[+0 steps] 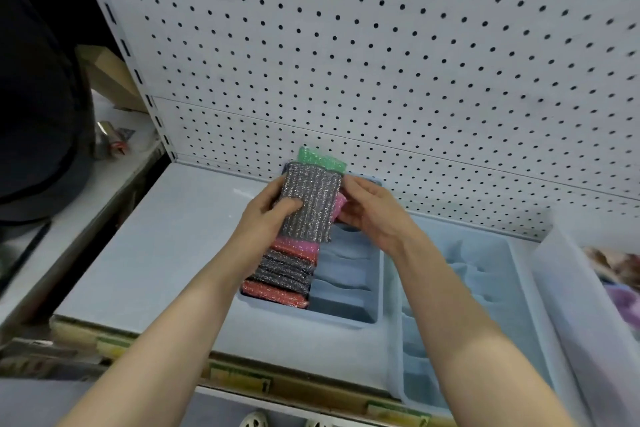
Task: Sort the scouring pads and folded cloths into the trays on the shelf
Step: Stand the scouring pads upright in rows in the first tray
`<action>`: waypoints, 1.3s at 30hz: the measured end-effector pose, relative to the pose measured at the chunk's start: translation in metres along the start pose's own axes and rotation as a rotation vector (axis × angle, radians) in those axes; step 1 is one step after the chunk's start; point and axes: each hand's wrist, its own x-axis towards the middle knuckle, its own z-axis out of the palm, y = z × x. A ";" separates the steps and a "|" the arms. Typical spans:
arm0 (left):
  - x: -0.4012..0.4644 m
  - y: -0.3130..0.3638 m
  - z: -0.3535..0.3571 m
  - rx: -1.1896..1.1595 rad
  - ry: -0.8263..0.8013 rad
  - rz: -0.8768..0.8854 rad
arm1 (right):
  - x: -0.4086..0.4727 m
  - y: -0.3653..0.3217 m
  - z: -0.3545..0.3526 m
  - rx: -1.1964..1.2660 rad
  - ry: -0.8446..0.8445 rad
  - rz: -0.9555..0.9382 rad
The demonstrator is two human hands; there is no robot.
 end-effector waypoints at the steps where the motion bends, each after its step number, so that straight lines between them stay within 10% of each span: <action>1: -0.001 -0.001 0.000 0.023 -0.036 -0.011 | -0.001 -0.001 -0.003 0.029 -0.018 0.012; 9: -0.003 -0.010 0.002 0.122 0.126 0.039 | -0.003 -0.003 -0.034 -0.171 0.326 -0.250; 16: -0.005 -0.006 -0.014 0.023 0.268 0.020 | -0.005 0.006 -0.044 -1.182 0.385 -0.506; 22: -0.011 -0.011 -0.017 0.054 0.260 0.059 | 0.022 0.037 -0.023 -1.527 0.298 -0.427; 29: -0.011 -0.016 -0.015 0.072 0.242 0.079 | 0.014 0.033 -0.010 -1.141 0.422 -0.528; 39: -0.012 -0.009 0.003 0.045 0.134 0.122 | -0.023 0.008 0.021 -0.180 0.096 -0.130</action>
